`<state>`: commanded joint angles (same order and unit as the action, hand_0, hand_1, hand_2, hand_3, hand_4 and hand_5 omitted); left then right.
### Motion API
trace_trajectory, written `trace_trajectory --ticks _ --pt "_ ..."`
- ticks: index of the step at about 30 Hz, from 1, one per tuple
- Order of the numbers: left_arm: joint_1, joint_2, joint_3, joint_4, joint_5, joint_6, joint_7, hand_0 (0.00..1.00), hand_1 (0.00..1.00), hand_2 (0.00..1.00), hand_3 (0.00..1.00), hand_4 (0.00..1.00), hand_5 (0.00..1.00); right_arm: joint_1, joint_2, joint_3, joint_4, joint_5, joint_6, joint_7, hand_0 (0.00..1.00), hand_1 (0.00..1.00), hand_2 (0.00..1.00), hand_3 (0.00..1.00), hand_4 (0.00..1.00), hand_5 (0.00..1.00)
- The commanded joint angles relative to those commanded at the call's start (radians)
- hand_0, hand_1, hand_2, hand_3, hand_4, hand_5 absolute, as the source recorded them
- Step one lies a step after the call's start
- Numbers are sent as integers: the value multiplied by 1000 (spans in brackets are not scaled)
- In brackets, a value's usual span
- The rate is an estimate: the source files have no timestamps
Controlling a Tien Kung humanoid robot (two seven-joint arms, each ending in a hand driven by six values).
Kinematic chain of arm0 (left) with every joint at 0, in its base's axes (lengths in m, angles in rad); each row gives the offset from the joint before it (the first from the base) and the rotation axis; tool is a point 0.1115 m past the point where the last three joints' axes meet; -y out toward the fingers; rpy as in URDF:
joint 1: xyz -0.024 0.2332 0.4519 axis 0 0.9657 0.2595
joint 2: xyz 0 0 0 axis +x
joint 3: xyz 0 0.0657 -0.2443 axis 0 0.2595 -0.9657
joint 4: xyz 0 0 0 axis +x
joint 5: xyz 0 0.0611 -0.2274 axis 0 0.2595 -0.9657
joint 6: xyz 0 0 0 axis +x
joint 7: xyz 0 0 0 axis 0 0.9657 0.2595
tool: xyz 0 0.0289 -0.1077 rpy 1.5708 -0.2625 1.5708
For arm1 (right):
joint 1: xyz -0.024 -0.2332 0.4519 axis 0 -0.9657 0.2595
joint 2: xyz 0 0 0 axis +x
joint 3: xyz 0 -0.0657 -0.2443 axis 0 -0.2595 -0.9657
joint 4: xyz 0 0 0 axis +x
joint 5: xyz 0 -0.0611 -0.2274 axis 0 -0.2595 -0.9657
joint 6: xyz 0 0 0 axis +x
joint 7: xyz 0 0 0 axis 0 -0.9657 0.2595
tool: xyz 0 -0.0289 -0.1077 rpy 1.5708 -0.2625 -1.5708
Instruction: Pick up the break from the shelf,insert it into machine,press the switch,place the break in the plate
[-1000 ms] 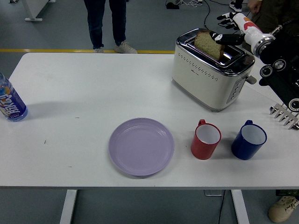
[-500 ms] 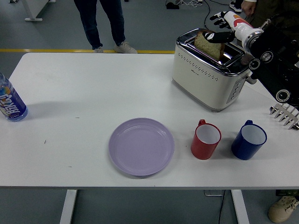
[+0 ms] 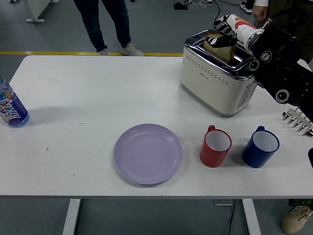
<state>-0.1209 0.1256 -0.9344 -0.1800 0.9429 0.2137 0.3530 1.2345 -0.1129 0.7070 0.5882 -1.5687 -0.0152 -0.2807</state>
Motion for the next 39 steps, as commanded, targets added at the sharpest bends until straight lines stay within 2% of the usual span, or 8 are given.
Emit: trace_trajectory --ticks 12,13,18,19,24,30,31,39 --pt "0 3 12 0 -9 3 -2 634 485 463 544 342 800 64 43 -67 -92 -26 27 -28 779 707 733 821 715 386" --pt "-1 3 12 0 -9 3 -2 635 486 463 545 344 802 66 44 -70 -94 -26 28 -28 699 656 705 802 717 387" --pt "-4 4 25 0 -21 4 -5 635 486 463 545 344 802 91 59 -110 -128 -17 38 -34 699 656 705 802 717 387" --pt "-5 4 30 0 -26 4 -5 635 484 464 544 343 802 95 62 -116 -139 -14 40 -36 652 623 686 773 716 385" --pt "-7 5 41 0 -38 5 -8 635 484 464 544 343 802 104 65 -142 -158 -12 46 -41 652 623 686 773 716 385" --pt "-10 6 52 0 -49 7 -9 635 484 463 545 343 801 118 72 -173 -183 -2 51 -43 614 601 672 758 716 384" --pt "-11 6 53 0 -50 7 -10 636 484 462 543 342 796 119 72 -177 -185 -2 51 -43 557 559 646 743 716 382" --pt "-13 7 62 0 -57 9 -10 636 483 463 543 341 795 128 89 -209 -214 9 50 -45 531 544 638 734 716 382"
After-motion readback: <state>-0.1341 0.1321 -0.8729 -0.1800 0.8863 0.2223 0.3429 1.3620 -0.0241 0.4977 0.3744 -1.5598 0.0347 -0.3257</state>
